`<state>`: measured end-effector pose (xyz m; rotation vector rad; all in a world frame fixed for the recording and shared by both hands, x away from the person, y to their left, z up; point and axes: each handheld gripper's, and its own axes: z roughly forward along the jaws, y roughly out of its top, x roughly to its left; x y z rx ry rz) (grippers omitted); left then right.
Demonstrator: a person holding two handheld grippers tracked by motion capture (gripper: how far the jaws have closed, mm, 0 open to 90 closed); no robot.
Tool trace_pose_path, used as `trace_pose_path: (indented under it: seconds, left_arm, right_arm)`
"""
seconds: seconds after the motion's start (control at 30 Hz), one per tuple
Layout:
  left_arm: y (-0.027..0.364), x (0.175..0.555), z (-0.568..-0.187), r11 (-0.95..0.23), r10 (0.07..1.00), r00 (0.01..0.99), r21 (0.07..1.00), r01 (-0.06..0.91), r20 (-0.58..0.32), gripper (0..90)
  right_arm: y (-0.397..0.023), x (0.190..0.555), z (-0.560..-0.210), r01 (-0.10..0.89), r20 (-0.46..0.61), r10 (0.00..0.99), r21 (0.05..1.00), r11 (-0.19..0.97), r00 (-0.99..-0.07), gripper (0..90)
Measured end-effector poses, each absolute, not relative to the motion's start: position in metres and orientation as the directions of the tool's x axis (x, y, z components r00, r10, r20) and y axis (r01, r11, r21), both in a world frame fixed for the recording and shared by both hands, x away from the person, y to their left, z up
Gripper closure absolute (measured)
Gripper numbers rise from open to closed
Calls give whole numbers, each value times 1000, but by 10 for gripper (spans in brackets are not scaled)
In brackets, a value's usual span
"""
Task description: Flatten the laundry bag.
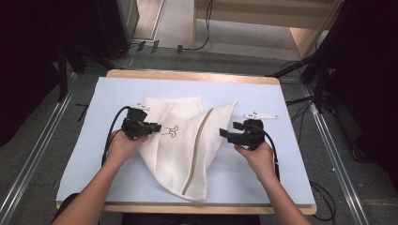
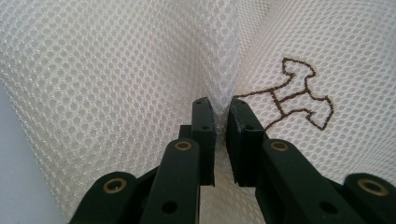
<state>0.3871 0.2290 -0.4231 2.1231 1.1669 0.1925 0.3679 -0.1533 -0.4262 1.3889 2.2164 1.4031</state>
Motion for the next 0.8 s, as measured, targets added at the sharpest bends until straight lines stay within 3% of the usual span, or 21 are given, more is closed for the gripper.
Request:
trace_pose_path:
  seconds: [0.07, 0.17, 0.2, 0.23, 0.27, 0.3, 0.37, 0.8]
  left_arm:
    - [230, 386, -423, -355, 787, 586, 638, 683, -190, 830]
    - [231, 384, -423, -353, 789, 585, 638, 684, -191, 830]
    - [231, 384, -423, -353, 789, 585, 638, 684, -191, 830]
    - [233, 383, -423, -344, 791, 579, 639, 688, -197, 830]
    - [233, 383, -423, -344, 791, 579, 639, 688, -197, 830]
    - [236, 382, -422, -337, 793, 575, 643, 688, -200, 830]
    - [239, 381, -422, -328, 795, 570, 644, 691, -207, 828]
    - [263, 376, -412, -246, 812, 525, 665, 705, -255, 821]
  right_arm:
    - [-145, 381, -430, 623, 330, 777, 776, 100, -535, 244]
    - [-136, 392, -436, 642, 358, 772, 762, 83, -526, 366]
    - [-136, 392, -436, 642, 358, 772, 762, 83, -526, 366]
    - [-132, 395, -438, 652, 362, 772, 753, 87, -522, 572]
    - [-132, 395, -438, 652, 362, 772, 753, 87, -522, 572]
    - [-130, 395, -438, 656, 353, 771, 747, 108, -530, 746]
    - [-130, 391, -435, 653, 332, 765, 742, 150, -552, 844]
    - [-162, 326, -411, 620, 301, 716, 751, 229, -630, 871]
